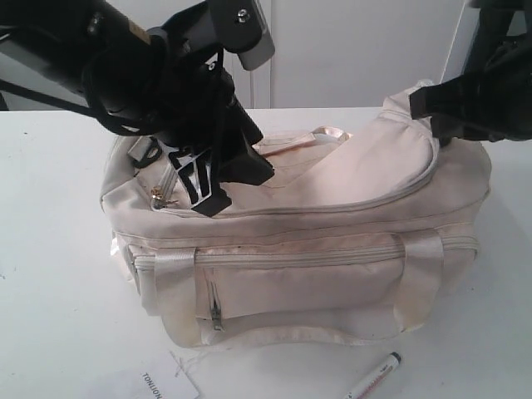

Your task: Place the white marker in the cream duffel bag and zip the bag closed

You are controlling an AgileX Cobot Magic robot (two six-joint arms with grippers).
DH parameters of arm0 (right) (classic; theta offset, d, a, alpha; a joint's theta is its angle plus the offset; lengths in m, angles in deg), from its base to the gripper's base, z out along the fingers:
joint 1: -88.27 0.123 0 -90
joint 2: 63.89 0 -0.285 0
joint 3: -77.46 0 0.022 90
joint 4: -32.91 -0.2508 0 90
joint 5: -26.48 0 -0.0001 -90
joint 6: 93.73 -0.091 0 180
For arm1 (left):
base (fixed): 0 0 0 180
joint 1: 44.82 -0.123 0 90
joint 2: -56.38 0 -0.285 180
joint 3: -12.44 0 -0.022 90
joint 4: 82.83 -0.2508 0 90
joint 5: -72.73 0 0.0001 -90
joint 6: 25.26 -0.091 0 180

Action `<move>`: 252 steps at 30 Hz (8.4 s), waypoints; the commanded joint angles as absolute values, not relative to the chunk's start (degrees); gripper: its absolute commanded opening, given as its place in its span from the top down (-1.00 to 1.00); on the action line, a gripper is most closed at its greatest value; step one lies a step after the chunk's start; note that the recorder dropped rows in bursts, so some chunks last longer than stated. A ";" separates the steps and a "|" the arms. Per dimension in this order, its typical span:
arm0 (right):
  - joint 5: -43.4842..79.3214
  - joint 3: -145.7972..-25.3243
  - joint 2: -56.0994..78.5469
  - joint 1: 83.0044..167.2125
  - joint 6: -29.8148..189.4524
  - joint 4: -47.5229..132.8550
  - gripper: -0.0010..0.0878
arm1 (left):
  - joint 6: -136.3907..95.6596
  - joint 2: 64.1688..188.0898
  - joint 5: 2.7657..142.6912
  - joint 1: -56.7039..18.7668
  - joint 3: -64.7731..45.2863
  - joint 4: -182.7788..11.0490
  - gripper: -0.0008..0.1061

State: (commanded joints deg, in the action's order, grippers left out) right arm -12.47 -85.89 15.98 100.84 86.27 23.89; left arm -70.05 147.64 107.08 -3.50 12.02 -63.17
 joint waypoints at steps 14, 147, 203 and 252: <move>-12.42 -85.89 18.35 100.84 86.27 21.20 0.09 | -70.05 147.64 107.08 -3.50 12.02 -63.17 0.03; 4.37 -85.89 18.01 100.73 81.88 9.56 0.56 | -42.96 151.55 102.64 -3.58 12.02 -90.63 0.99; -10.36 -85.89 14.39 122.16 129.99 6.64 0.74 | -43.02 151.55 104.93 -3.58 12.02 -86.47 0.99; 3.62 -75.14 15.99 123.86 167.47 -24.22 -0.30 | -57.26 151.55 112.95 -13.43 18.87 -54.85 0.99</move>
State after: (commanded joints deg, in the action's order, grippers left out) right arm 3.62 -75.14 15.99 123.86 167.47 -24.22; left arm -57.26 151.55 112.95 -13.43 18.87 -54.85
